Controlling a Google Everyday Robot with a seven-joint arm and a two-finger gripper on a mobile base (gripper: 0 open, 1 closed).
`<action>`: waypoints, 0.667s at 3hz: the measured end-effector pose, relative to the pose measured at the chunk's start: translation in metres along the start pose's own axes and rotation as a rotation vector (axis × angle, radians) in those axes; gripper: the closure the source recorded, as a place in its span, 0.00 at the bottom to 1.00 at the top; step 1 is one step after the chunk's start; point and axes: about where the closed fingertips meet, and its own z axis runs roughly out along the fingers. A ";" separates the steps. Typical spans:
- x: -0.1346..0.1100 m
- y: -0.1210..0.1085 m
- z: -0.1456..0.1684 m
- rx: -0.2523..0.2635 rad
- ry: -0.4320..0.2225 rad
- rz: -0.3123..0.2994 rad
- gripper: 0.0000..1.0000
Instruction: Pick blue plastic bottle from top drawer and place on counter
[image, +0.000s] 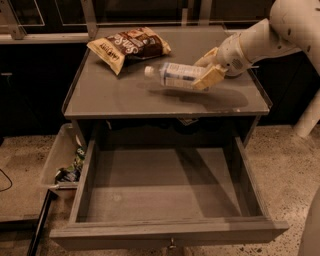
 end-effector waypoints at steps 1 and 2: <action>0.010 0.003 0.003 -0.021 0.030 0.002 1.00; 0.018 -0.004 0.008 -0.018 0.054 0.017 1.00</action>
Offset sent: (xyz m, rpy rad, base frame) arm 0.0163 -0.0222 -0.0189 -0.0644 0.0484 -0.0443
